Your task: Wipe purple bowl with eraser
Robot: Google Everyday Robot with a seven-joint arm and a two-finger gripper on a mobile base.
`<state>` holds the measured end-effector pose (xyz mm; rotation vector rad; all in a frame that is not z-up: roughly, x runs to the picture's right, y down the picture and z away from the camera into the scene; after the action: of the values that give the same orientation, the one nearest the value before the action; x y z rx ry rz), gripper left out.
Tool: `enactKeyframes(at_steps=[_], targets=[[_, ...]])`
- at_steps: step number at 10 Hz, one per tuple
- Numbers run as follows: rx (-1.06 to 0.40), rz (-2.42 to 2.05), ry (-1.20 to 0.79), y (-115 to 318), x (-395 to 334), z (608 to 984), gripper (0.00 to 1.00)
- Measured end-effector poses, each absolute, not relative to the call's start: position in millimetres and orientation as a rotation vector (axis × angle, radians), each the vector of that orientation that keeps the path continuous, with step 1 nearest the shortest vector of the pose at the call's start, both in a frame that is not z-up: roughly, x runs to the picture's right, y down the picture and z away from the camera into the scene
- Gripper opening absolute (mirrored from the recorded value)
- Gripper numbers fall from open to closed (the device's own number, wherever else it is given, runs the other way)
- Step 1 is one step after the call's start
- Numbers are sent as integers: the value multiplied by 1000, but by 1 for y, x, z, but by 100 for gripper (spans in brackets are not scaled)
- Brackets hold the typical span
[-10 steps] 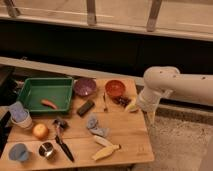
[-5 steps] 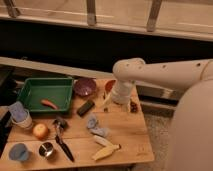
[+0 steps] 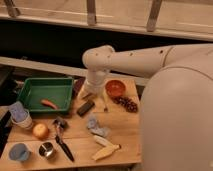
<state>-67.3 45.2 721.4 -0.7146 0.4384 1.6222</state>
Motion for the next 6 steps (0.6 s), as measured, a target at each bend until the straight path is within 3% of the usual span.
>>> enactKeyframes(at_steps=[6], targets=[[-711,1622,441,45,-64,722,80]])
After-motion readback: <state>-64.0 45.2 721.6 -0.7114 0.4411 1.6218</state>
